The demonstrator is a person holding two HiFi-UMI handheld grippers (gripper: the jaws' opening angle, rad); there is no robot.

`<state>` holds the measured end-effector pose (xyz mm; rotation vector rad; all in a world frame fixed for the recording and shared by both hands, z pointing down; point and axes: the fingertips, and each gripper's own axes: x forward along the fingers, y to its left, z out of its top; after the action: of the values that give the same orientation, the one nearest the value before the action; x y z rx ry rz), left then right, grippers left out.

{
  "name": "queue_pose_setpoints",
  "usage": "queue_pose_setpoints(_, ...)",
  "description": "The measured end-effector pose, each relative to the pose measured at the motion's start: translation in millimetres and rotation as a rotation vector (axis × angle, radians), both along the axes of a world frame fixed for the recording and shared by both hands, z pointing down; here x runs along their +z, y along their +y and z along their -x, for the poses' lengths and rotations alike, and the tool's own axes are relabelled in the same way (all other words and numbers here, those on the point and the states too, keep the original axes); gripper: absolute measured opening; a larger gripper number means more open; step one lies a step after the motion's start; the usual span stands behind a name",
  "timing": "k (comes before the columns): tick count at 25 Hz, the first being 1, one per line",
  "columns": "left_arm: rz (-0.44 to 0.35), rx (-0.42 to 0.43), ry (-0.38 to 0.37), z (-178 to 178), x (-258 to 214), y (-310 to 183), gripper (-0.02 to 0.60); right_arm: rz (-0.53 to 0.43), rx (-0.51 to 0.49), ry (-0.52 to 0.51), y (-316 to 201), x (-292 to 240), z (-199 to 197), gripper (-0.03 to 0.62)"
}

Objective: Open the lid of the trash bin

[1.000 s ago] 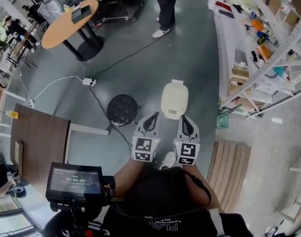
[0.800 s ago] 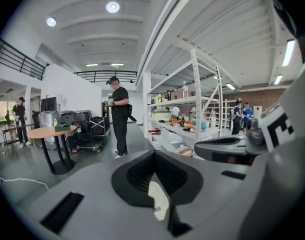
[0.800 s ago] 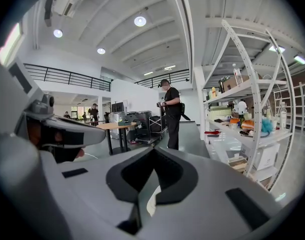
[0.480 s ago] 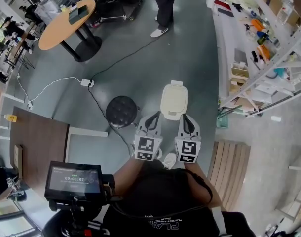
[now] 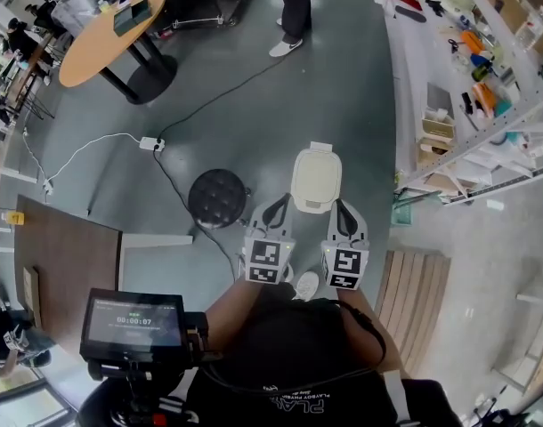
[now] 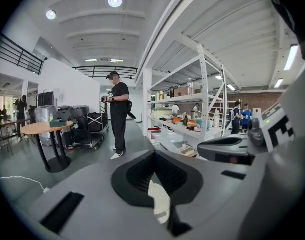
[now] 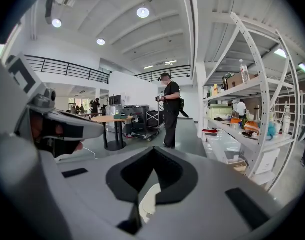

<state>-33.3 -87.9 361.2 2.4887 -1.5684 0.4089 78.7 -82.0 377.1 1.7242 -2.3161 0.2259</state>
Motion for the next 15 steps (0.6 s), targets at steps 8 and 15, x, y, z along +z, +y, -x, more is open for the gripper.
queue_pose_setpoints(8,0.026,-0.003,0.017,17.9,8.0,-35.2,-0.003,0.029,0.016,0.003,-36.0,9.0,12.9,0.0)
queue_pose_setpoints(15,0.027,0.015,0.034,35.3,6.4,-61.5,-0.003,0.01,0.027,0.046,-64.2,0.4,24.1,0.001)
